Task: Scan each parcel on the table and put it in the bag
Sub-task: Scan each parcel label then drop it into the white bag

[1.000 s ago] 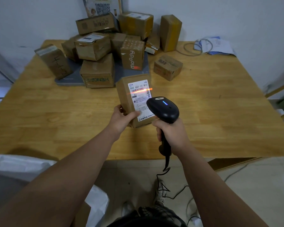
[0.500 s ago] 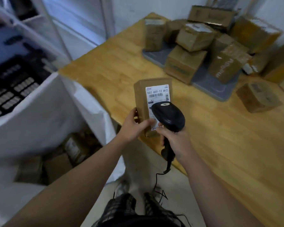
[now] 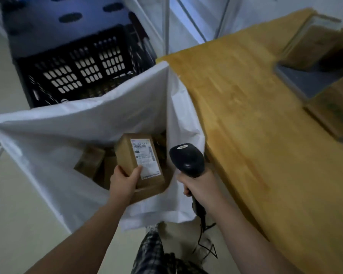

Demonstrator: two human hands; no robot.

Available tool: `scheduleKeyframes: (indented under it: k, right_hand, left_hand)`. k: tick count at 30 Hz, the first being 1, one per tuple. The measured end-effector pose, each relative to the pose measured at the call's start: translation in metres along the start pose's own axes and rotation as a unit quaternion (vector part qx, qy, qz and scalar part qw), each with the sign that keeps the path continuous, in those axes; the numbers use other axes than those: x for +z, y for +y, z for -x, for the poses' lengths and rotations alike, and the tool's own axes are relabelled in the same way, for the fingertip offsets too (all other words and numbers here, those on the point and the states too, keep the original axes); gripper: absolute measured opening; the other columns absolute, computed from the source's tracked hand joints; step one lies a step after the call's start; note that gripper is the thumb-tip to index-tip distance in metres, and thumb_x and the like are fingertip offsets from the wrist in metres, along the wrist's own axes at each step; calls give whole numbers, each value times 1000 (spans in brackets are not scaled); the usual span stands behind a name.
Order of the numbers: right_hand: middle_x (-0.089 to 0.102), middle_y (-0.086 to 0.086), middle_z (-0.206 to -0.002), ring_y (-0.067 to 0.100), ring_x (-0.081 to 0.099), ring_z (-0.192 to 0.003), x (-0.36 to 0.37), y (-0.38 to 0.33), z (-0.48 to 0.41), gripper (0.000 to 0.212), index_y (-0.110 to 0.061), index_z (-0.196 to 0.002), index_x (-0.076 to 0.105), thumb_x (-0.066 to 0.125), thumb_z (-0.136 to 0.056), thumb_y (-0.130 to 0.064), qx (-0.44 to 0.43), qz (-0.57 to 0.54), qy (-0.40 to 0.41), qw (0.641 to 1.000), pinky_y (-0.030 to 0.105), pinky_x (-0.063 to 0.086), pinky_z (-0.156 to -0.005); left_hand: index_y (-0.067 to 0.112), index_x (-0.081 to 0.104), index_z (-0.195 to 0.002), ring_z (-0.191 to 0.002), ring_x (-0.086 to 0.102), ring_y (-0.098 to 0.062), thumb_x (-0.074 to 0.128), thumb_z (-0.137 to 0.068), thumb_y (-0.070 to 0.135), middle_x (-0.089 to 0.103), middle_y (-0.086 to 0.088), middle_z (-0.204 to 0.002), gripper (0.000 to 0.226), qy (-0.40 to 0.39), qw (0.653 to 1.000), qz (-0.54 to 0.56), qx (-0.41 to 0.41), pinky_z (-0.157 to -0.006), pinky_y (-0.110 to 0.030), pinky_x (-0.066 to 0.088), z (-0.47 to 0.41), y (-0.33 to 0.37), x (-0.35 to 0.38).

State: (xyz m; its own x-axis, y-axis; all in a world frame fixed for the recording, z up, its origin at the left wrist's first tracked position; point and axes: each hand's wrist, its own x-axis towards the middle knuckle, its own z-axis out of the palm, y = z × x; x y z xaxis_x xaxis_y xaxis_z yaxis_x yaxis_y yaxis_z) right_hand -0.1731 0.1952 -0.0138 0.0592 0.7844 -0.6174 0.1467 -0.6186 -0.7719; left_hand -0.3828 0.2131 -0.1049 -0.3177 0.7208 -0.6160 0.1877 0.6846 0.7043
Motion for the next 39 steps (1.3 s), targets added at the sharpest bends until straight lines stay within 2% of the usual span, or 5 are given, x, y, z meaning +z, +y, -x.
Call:
scheduleKeyframes:
  k: [6,9,14,30,39]
  right_hand:
    - [53,-3,-44,8,53,-43,55,-6,-74,26,-13,-62,57,70,-84,-20,72,13,-22,997,24,47,-54]
    - [53,-5,-44,9,54,-44,75,5,-109,21,-14,-69,58,71,-83,-23,96,15,0,995,26,48,-54]
    - [54,-2,-49,7,53,-43,94,23,-142,18,-13,-74,59,71,-84,-22,121,15,18,992,22,46,-49]
    - [56,1,-55,13,56,-52,70,-3,-97,15,-12,-82,59,71,-85,-22,79,4,69,994,27,47,-57]
    - [52,5,-49,20,53,-50,1,-28,-36,31,-11,-55,53,68,-82,-16,19,-17,184,983,32,43,-60]
  left_hand:
    - [12,37,-141,-112,49,-44,70,-75,56,46,-22,-126,86,46,862,-481,154,-92,-50,43,-99,12,-14]
    - [8,50,-134,-109,49,-50,84,-63,47,47,-33,-124,88,-3,754,-582,304,-92,-57,43,-145,2,-4]
    - [26,18,-153,-145,6,-41,43,-100,23,6,-20,-158,59,-35,701,-640,312,-115,-54,6,-197,1,6]
    - [2,56,-127,-103,56,-42,69,-73,16,57,-25,-117,58,-58,706,-607,359,-85,-45,47,-126,51,13]
    - [14,38,-144,-134,35,-29,50,-96,37,40,-9,-145,54,-98,729,-488,469,-108,-40,32,-18,119,48]
